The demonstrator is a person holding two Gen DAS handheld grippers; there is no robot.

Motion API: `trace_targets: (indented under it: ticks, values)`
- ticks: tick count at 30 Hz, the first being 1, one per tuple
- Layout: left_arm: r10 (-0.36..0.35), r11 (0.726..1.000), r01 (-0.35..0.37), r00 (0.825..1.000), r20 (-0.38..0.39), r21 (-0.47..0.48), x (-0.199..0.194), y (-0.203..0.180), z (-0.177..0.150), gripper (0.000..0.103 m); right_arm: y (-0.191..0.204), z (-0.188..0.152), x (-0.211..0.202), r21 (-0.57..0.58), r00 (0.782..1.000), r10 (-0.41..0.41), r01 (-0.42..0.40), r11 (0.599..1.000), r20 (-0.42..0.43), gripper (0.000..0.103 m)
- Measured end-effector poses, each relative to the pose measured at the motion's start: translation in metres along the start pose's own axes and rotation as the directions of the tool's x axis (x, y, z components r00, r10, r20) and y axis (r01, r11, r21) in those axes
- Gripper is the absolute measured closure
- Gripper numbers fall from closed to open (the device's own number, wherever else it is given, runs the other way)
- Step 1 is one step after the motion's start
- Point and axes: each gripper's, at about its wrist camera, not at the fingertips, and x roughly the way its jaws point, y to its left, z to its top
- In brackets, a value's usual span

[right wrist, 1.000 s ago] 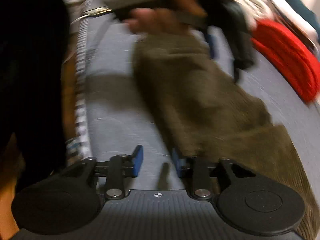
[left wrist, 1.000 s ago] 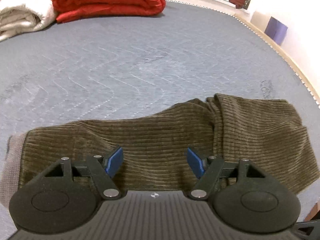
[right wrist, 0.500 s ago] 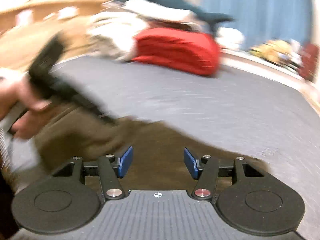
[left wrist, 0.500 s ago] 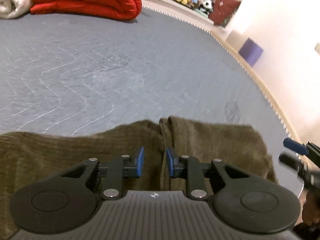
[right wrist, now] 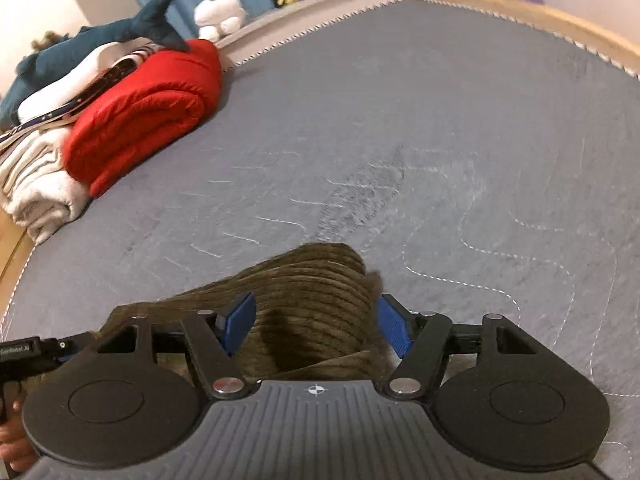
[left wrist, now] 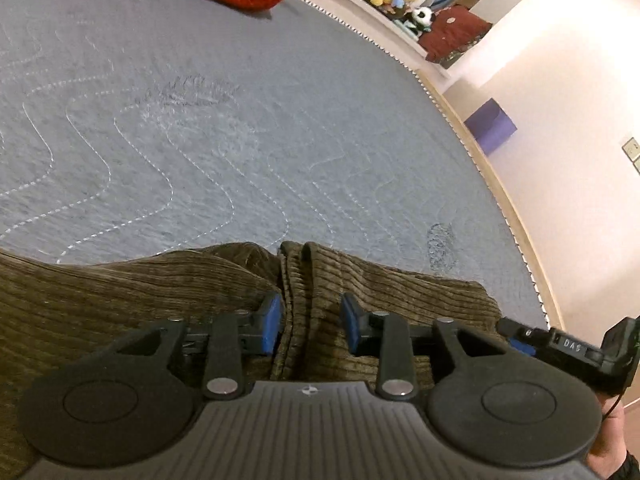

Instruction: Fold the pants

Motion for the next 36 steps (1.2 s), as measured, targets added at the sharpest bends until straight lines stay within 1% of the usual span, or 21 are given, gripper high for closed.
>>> trace_targets:
  ticks: [4, 9, 11, 13, 14, 16, 17, 18, 19, 21, 22, 23, 24, 25, 26, 27, 28, 29, 31, 33, 36]
  values:
    - [0.018, 1.000, -0.018, 1.000, -0.007, 0.006, 0.014, -0.003, 0.000, 0.048, -0.012, -0.002, 0.014, 0.047, 0.998, 0.034, -0.031, 0.998, -0.059, 0.032]
    - [0.034, 0.999, -0.033, 0.999, -0.013, 0.041, 0.025, -0.008, -0.003, 0.046, -0.017, 0.002, 0.019, 0.061, 0.997, 0.050, -0.046, 0.997, -0.056, 0.030]
    - [0.052, 0.995, -0.048, 0.998, -0.040, 0.088, 0.027, -0.013, -0.006, 0.052, -0.015, 0.007, 0.015, 0.066, 0.998, 0.055, -0.053, 0.996, -0.043, 0.030]
    - [0.074, 0.991, -0.067, 0.996, -0.053, 0.119, 0.022, -0.017, -0.006, 0.079, -0.011, 0.009, 0.017, 0.056, 0.998, 0.053, -0.051, 0.997, -0.033, 0.031]
    - [0.081, 0.989, -0.076, 0.996, -0.037, 0.126, 0.013, -0.021, -0.006, 0.086, -0.008, 0.010, 0.019, 0.043, 0.998, 0.048, -0.047, 0.998, -0.029, 0.034]
    - [0.050, 0.989, -0.051, 0.999, 0.010, 0.141, -0.013, -0.031, -0.006, 0.088, -0.004, 0.014, 0.010, -0.009, 0.999, 0.026, -0.026, 1.000, 0.022, 0.073]
    - [0.033, 0.989, -0.039, 0.998, 0.044, 0.146, -0.030, -0.036, -0.006, 0.088, 0.003, 0.017, 0.001, -0.043, 0.996, 0.052, -0.049, 0.998, 0.072, 0.076]
    - [0.009, 0.988, -0.021, 0.997, 0.077, 0.155, -0.046, -0.039, -0.006, 0.088, 0.011, 0.019, -0.010, -0.089, 0.986, 0.115, -0.104, 0.991, 0.122, 0.079]
    - [-0.017, 0.986, -0.002, 0.994, 0.112, 0.167, -0.065, -0.039, -0.007, 0.088, 0.023, 0.019, -0.022, -0.162, 0.970, 0.167, -0.139, 0.977, 0.175, 0.079]
    - [-0.007, 0.989, -0.012, 0.992, 0.129, 0.146, -0.082, -0.026, -0.007, 0.088, 0.050, 0.012, -0.046, -0.357, 0.925, 0.249, -0.138, 0.924, 0.288, 0.079]
    - [0.012, 0.994, -0.025, 0.993, 0.115, 0.109, -0.083, -0.013, -0.007, 0.088, 0.056, 0.010, -0.050, -0.389, 0.913, 0.272, -0.142, 0.910, 0.303, 0.078]
    - [0.021, 0.998, -0.026, 0.996, 0.085, 0.059, -0.079, 0.004, -0.006, 0.087, 0.058, 0.010, -0.047, -0.381, 0.916, 0.269, -0.143, 0.913, 0.299, 0.076]
    - [0.039, 0.999, -0.040, 0.997, 0.065, 0.025, -0.074, 0.014, -0.007, 0.086, 0.057, 0.011, -0.038, -0.355, 0.931, 0.224, -0.113, 0.928, 0.289, 0.065]
    - [0.096, 0.995, -0.096, 0.993, 0.062, -0.002, -0.071, 0.023, -0.007, 0.087, 0.057, 0.012, -0.029, -0.330, 0.948, 0.140, -0.040, 0.943, 0.285, 0.058]
    - [0.171, 0.985, -0.172, 0.982, 0.083, 0.005, -0.071, 0.027, -0.007, 0.086, 0.055, 0.013, -0.015, -0.292, 0.955, -0.023, 0.112, 0.950, 0.294, 0.056]
    - [0.211, 0.977, -0.214, 0.972, 0.103, 0.023, -0.073, 0.029, -0.006, 0.086, 0.050, 0.016, -0.006, -0.256, 0.945, -0.145, 0.223, 0.940, 0.292, 0.052]
    - [0.212, 0.976, -0.217, 0.970, 0.116, 0.031, -0.076, 0.032, -0.005, 0.083, 0.042, 0.019, -0.001, -0.213, 0.935, -0.215, 0.280, 0.936, 0.282, 0.050]
    - [0.187, 0.981, -0.191, 0.975, 0.117, 0.023, -0.079, 0.035, -0.004, 0.079, 0.030, 0.024, -0.001, -0.139, 0.934, -0.239, 0.283, 0.949, 0.267, 0.049]
    - [0.117, 0.993, -0.120, 0.989, 0.090, 0.020, -0.079, 0.039, -0.005, 0.053, 0.013, 0.030, -0.008, -0.028, 0.956, -0.177, 0.189, 0.982, 0.234, 0.042]
    - [0.055, 0.997, -0.056, 0.998, 0.026, 0.043, -0.070, 0.037, -0.011, 0.041, 0.006, 0.031, -0.016, 0.016, 0.976, -0.091, 0.089, 0.996, 0.199, 0.034]
    - [-0.007, 0.998, 0.013, 0.995, -0.100, 0.058, -0.044, 0.033, -0.026, 0.039, 0.015, 0.023, -0.025, -0.051, 0.988, -0.019, 0.027, 0.998, 0.156, 0.026]
